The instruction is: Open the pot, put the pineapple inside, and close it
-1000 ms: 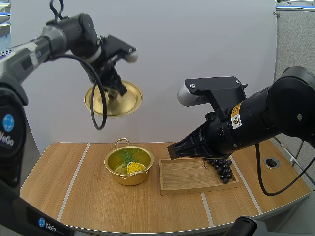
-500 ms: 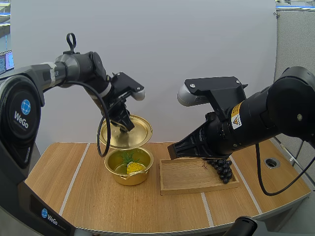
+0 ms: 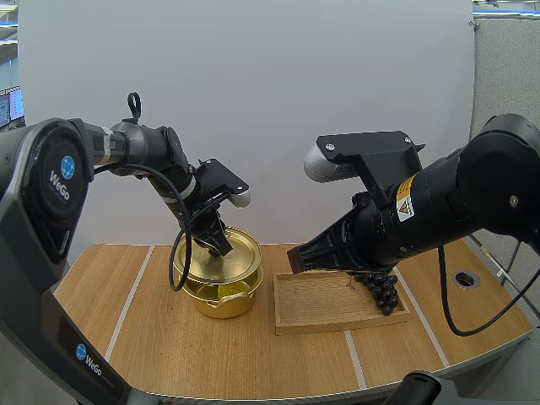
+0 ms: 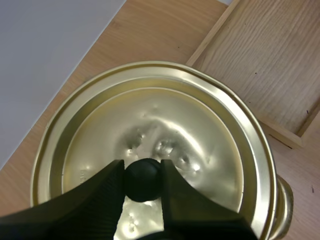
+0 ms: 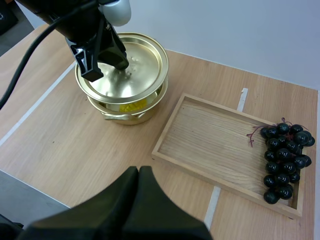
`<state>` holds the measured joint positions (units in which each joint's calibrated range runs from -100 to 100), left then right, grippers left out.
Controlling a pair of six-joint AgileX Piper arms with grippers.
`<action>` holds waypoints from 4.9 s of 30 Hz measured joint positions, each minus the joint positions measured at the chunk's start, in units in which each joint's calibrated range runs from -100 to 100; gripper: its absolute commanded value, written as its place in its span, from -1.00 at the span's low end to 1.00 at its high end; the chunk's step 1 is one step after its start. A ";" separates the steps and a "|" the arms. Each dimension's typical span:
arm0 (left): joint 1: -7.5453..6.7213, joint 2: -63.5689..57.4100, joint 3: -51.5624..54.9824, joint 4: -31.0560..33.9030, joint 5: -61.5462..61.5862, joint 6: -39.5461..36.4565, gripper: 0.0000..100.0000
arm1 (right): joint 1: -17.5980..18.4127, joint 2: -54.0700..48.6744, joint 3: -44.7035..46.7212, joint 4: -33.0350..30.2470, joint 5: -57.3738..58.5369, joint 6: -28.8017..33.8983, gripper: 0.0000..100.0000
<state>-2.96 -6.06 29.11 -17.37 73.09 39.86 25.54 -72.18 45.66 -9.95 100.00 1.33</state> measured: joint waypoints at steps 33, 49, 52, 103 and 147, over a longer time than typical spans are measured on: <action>1.75 6.08 0.38 -4.80 2.60 4.43 -0.50 | 0.00 0.00 0.00 0.00 0.00 0.00 -1.00; 1.75 2.19 0.38 -5.05 10.56 4.97 1.00 | 0.00 0.00 0.00 0.00 0.00 0.00 -1.00; 1.75 -0.14 -0.28 -5.05 11.17 4.97 1.00 | 0.00 0.00 0.00 0.00 0.00 0.00 -1.00; 1.75 -75.92 1.45 -2.42 15.76 -12.78 -1.00 | -15.65 -1.04 0.00 6.22 -20.24 0.10 -1.00; 2.66 -83.55 23.29 -3.69 -29.78 -32.86 -1.00 | -27.03 -20.07 8.50 -19.67 -58.76 16.82 -1.00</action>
<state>-0.30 -89.61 52.40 -21.06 43.31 7.01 -1.49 -92.25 54.16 -29.63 41.24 18.14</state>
